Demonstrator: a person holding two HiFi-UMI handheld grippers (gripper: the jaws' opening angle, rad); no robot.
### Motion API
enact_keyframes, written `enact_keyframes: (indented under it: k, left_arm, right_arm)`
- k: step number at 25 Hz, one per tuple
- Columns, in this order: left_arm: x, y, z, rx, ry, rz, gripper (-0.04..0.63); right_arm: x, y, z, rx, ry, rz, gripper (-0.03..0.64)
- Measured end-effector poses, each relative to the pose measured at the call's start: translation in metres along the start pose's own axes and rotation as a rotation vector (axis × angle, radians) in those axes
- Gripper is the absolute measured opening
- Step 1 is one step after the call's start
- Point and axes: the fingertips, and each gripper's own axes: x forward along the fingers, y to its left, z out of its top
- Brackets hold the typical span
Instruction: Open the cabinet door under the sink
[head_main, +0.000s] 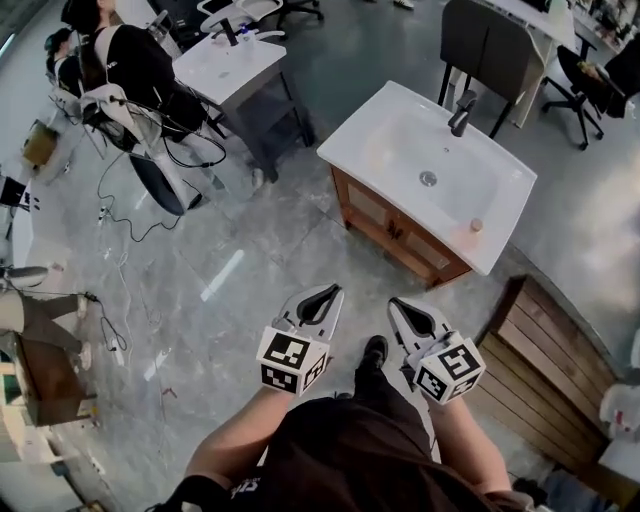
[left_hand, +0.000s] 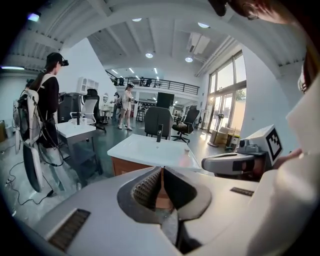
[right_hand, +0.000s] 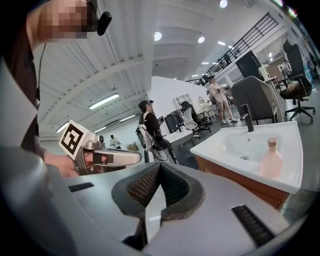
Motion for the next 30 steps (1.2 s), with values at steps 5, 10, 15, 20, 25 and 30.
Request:
enact_keyframes:
  k: [5, 10, 15, 20, 25, 30]
  left_arm:
    - [0.06, 0.026, 0.002, -0.022, 0.058, 0.001, 0.031]
    - [0.088, 0.045, -0.003, -0.034, 0.085, -0.052, 0.031]
    - [0.103, 0.096, 0.01, -0.017, 0.075, -0.095, 0.031]
    - [0.108, 0.136, 0.008, 0.023, 0.075, -0.197, 0.031]
    - [0.126, 0.169, -0.012, 0.029, 0.102, -0.237, 0.029]
    - [0.142, 0.156, -0.019, 0.049, 0.126, -0.292, 0.031]
  right_arm:
    - [0.032, -0.052, -0.003, 0.035, 0.034, -0.021, 0.014]
    - [0.058, -0.066, -0.017, 0.062, 0.091, -0.046, 0.014]
    - [0.096, -0.065, -0.007, 0.054, 0.106, -0.121, 0.014]
    - [0.128, -0.06, -0.003, 0.097, 0.07, -0.255, 0.014]
    - [0.157, -0.052, -0.014, 0.152, 0.022, -0.334, 0.014]
    - [0.148, -0.062, -0.028, 0.194, 0.031, -0.385, 0.014]
